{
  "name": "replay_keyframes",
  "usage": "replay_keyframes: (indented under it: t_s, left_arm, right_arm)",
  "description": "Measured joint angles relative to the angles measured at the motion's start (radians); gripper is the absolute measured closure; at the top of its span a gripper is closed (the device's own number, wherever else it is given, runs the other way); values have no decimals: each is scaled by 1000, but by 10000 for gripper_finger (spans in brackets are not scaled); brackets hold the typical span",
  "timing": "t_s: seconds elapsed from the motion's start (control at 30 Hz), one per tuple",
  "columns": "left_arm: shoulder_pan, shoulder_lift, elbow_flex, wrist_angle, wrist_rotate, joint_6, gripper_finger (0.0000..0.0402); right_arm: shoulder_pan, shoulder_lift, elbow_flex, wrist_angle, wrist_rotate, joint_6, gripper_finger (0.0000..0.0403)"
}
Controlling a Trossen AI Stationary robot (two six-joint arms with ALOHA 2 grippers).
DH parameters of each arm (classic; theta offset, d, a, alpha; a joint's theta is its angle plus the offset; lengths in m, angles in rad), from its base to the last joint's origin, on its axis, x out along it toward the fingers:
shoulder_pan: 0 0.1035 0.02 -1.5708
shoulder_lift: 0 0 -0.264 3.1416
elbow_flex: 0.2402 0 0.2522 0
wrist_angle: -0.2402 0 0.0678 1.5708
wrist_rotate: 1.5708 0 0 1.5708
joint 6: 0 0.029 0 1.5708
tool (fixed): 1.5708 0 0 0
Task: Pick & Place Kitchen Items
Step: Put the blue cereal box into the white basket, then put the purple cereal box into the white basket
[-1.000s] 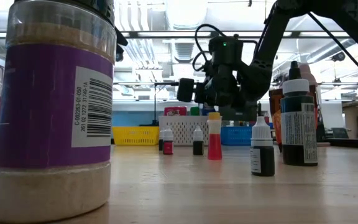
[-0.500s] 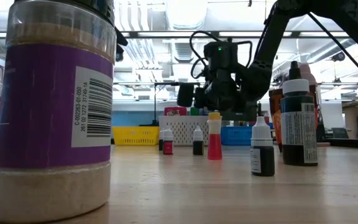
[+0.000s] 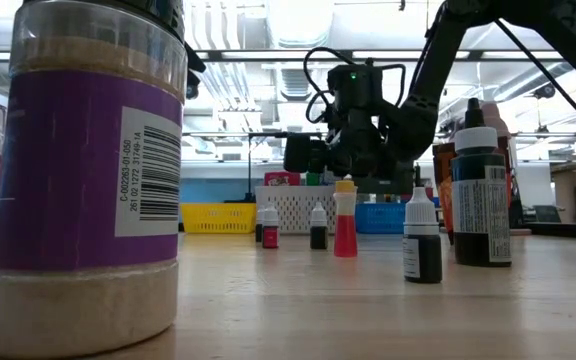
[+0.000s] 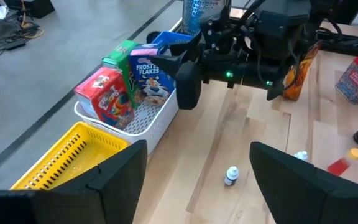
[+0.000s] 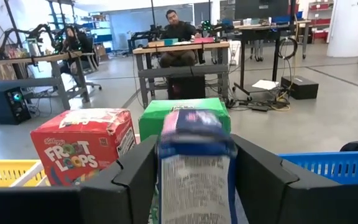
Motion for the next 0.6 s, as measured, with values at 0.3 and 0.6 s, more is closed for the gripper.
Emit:
replay_keyframes:
  t_s: [0.3, 0.6]
  left_arm:
    - [0, 0, 0, 0, 0, 0, 113]
    - [0, 0, 0, -1, 0, 5, 113]
  right_arm:
    - [5, -45, 0, 5, 0, -66, 194]
    - [41, -265, 0, 29, -4, -461, 203]
